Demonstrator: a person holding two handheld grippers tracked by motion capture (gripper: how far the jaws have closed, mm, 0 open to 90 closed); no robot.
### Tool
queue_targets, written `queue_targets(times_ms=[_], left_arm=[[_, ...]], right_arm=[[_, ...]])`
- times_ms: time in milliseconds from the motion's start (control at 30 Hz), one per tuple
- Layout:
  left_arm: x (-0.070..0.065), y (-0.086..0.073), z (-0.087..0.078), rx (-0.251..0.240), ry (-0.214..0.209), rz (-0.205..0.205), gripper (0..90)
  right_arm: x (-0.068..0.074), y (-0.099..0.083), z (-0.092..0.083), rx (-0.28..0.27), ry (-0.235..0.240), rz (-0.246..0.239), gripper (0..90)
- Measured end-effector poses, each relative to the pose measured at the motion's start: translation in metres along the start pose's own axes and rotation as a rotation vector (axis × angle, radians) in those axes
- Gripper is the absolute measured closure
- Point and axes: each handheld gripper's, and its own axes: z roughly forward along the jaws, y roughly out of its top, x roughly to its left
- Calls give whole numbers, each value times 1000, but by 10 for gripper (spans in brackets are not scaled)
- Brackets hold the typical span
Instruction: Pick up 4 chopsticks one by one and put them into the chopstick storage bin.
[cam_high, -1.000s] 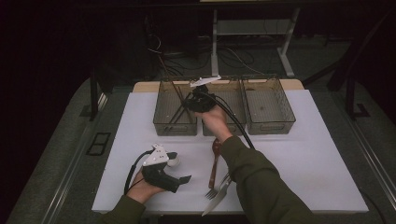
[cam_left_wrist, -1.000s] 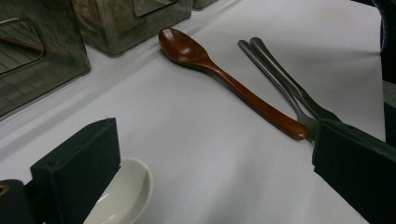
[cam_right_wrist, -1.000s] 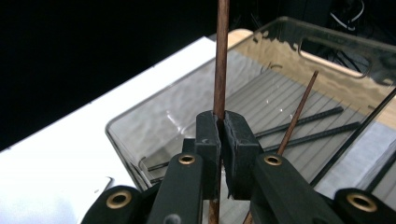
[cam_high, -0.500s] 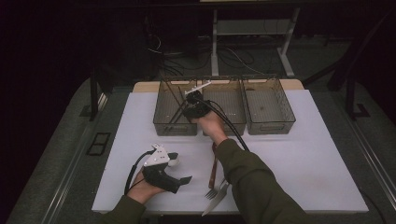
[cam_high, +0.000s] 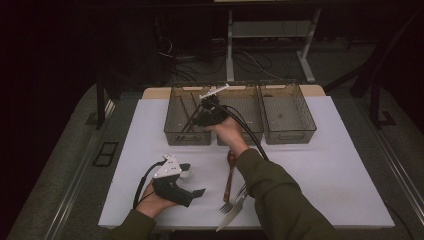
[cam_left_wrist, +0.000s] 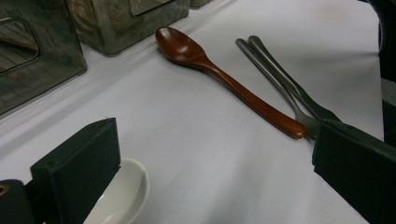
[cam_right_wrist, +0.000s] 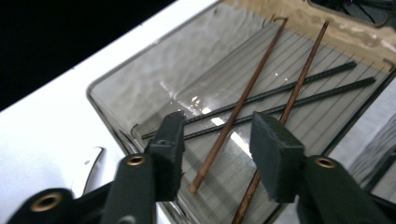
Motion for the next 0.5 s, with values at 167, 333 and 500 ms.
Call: queue_targets(times_ms=[167,333,500], left_arm=[[0,0,0,6,3,7,0],[0,0,0,6,6,4,0],[0,0,0,9,9,7,0]], right_arm=[[-1,-2,-15,-35,31,-8,441],[-7,-9,-32,-70,55,-8,399],[-12,-19,-50,-102,76,-8,373]])
